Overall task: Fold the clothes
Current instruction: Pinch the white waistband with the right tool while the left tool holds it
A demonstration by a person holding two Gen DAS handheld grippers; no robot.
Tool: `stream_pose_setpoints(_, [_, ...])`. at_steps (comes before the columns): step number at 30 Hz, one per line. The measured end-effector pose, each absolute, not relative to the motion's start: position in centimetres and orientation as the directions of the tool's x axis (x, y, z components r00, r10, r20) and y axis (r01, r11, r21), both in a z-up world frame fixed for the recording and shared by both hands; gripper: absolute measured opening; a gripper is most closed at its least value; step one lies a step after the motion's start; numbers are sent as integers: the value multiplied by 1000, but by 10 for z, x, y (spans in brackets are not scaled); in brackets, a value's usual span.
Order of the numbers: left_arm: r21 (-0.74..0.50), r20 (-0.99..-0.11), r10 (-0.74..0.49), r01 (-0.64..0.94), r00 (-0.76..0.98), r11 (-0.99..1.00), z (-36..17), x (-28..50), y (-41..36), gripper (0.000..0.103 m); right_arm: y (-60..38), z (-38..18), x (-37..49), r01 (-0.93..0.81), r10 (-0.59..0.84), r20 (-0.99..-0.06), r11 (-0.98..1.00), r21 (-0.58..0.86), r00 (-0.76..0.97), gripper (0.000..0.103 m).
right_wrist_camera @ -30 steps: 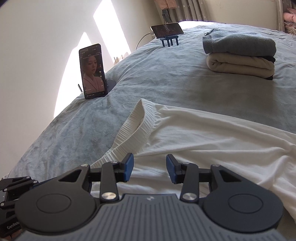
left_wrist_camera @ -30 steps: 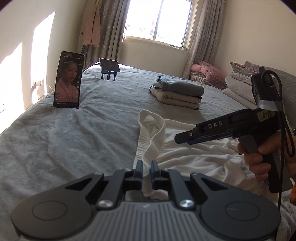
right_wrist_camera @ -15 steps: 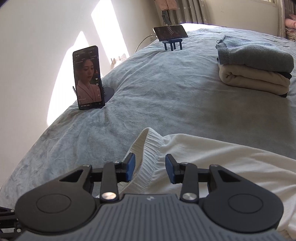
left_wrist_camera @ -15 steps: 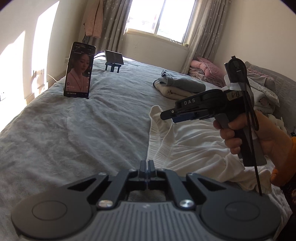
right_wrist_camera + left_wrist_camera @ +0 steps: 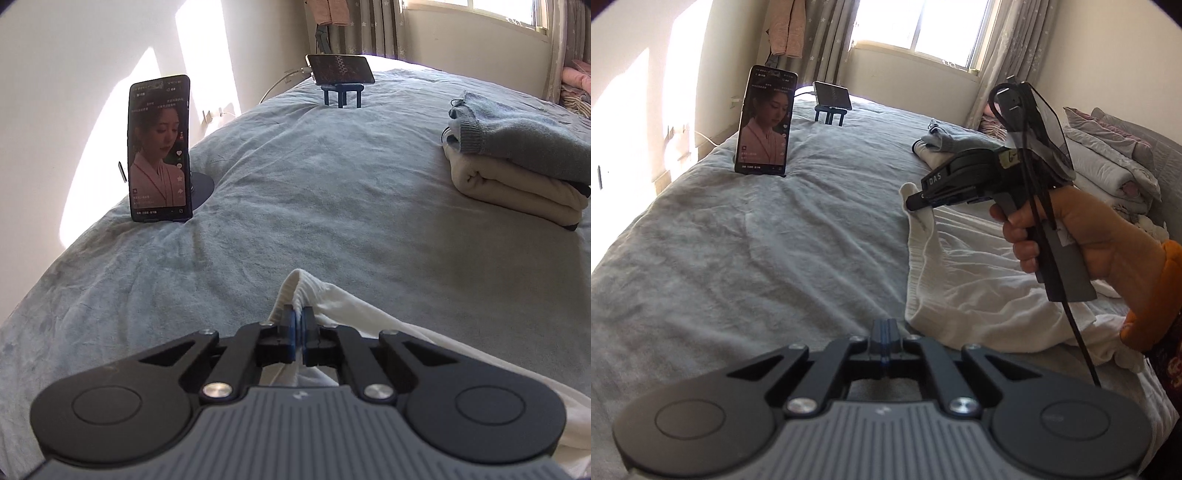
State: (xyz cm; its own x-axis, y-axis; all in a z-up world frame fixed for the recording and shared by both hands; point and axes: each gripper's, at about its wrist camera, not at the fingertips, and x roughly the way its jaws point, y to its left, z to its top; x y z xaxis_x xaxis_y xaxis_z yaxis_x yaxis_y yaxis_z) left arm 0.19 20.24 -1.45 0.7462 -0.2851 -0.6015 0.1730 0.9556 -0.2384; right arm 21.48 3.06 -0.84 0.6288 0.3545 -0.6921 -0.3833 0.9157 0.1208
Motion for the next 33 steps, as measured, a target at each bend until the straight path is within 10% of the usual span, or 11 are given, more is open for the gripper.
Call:
stream_pose_setpoints(16, [-422, -572, -409, 173, 711, 890, -15, 15, 206, 44, 30, -2, 234, -372, 321, -695, 925, 82, 644, 3])
stream_pose_setpoints(24, [-560, -550, -477, 121, 686, 820, -25, 25, 213, 48, 28, -9, 242, -354, 339, -701, 926, 131, 627, 4])
stream_pose_setpoints(30, [-621, -532, -502, 88, 683, 778, -27, 26, 219, 45, 14, 2, 239, -334, 410, -705, 908, 254, 578, 15])
stream_pose_setpoints(33, [-650, -531, -503, 54, 682, 758, -28, 27, 222, 43, 12, 8, 233, -335, 441, -705, 894, 296, 556, 42])
